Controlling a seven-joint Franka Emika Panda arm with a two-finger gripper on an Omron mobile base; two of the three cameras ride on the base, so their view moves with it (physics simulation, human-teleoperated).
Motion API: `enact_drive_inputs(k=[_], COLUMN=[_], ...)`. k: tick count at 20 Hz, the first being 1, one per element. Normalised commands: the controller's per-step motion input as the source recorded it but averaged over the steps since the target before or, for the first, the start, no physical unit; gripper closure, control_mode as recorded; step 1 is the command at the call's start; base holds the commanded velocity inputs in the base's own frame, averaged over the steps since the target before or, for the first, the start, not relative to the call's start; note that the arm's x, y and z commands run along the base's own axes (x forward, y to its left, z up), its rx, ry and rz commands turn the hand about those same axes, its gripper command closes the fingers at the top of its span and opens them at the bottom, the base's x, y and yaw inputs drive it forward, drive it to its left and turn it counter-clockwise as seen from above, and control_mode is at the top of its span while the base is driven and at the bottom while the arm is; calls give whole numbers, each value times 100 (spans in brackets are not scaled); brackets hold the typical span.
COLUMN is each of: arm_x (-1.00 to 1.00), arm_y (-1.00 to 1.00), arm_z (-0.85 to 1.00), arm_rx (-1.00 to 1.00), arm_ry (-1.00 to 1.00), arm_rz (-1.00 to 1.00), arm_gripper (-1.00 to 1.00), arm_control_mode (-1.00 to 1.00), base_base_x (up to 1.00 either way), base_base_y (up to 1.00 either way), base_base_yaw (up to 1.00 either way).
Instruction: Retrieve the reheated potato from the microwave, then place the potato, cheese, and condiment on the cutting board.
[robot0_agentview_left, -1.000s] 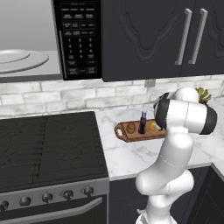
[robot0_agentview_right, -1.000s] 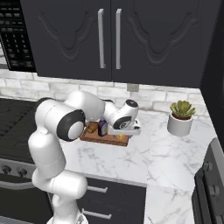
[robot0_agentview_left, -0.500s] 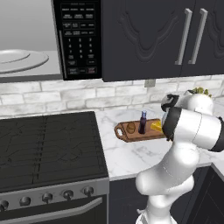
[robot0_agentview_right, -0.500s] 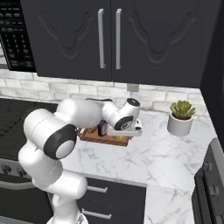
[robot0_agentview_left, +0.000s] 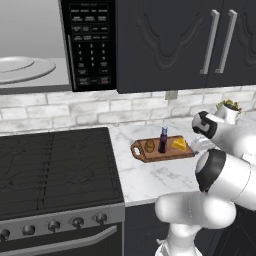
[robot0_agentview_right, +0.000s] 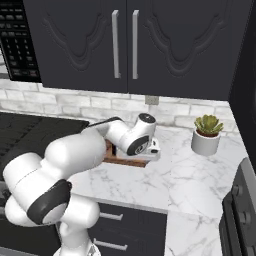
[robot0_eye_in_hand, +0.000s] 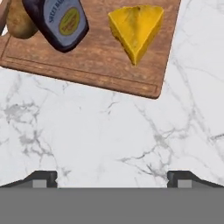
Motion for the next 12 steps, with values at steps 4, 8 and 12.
enact_drive_inputs(k=[4,8,12], arm_x=[-67,-65,-63], arm_y=[23,29,37], arm_z=[24,23,24], arm_rx=[-4,0,-1], arm_ry=[-5,-2,0], arm_rz=[-18,-25,-22], arm_gripper=[-100,-100,-100], arm_control_mode=[-100,-100,-100], base_base_x=[0,0,0], base_base_y=[0,0,0], base_base_yaw=[0,0,0])
